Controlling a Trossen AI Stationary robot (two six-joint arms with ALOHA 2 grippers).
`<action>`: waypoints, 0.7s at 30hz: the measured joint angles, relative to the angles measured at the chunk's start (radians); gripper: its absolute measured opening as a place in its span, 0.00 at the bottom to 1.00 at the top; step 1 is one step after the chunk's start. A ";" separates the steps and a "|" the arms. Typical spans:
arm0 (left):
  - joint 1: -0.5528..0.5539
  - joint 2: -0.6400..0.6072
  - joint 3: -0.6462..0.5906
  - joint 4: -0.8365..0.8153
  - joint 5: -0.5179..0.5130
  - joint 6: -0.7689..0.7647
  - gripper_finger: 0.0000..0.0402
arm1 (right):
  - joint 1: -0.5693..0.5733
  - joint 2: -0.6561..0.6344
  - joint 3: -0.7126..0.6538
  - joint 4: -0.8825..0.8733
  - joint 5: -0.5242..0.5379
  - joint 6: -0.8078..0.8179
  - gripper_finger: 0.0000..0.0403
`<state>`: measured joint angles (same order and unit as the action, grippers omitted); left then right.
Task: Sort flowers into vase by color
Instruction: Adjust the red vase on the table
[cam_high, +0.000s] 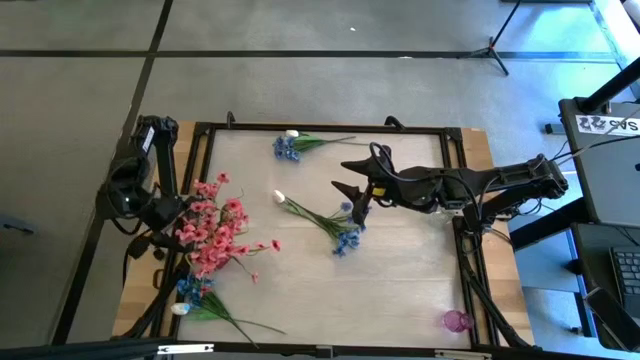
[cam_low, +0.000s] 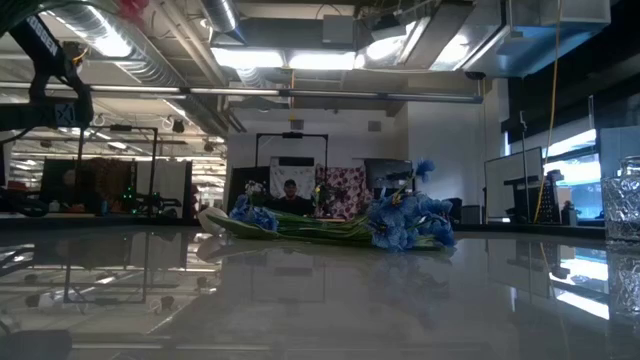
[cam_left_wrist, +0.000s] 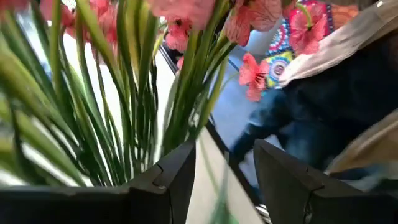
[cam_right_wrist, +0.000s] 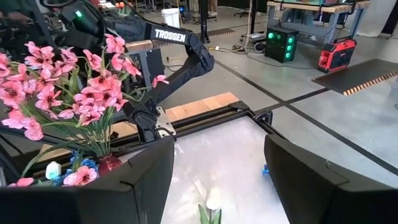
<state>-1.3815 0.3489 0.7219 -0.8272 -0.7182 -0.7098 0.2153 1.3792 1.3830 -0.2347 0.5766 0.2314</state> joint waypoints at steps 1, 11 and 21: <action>0.000 0.000 0.014 -0.021 0.022 -0.032 0.39 | 0.000 0.000 0.000 0.001 0.001 0.000 0.62; 0.000 0.029 0.066 -0.098 0.275 -0.477 0.39 | 0.000 0.000 0.000 0.001 0.019 -0.004 0.62; 0.000 0.244 0.066 -0.133 0.414 -0.948 0.39 | 0.000 0.000 0.000 0.009 0.069 -0.143 0.62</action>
<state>-1.3815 0.5924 0.7883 -0.9606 -0.3042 -1.6577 0.2153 1.3792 1.3829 -0.2254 0.6453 0.0888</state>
